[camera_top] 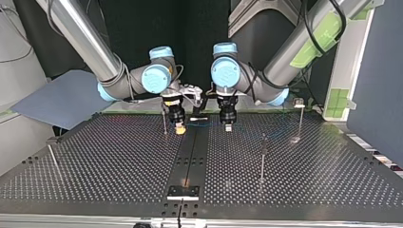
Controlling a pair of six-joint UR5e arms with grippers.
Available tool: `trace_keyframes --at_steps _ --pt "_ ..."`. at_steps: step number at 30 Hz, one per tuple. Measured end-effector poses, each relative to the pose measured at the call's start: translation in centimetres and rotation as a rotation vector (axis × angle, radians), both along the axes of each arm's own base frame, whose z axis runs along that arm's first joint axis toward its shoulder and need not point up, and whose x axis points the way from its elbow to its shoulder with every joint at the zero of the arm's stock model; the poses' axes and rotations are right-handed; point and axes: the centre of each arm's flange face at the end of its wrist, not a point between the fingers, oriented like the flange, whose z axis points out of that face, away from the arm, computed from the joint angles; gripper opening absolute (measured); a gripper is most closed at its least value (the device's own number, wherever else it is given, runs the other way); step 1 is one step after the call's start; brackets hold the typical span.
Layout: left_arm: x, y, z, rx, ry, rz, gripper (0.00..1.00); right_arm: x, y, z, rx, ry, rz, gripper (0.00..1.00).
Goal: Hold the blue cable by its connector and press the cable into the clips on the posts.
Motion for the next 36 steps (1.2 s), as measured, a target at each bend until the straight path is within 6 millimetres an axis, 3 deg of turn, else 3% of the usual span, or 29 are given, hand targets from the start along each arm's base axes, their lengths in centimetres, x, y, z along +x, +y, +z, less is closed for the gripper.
trace_keyframes --at_steps 7,17,28,36 --pt "-0.5 -0.9 -2.5 0.017 0.03 -0.016 0.0 -1.2 1.0 -2.7 0.032 0.031 -0.009 0.0" --pt "-0.9 -2.0 -4.4 0.026 0.045 -0.033 0.0 -3.3 1.6 -5.7 0.059 0.028 -0.039 0.0" --pt "-1.3 -3.6 -10.5 0.051 0.11 -0.06 0.0 -5.5 2.7 -9.5 0.068 0.019 -0.059 0.0" --pt "-2.1 -4.7 -11.4 0.042 0.113 -0.08 0.0 -6.9 4.4 -12.1 0.084 0.01 -0.065 0.0"
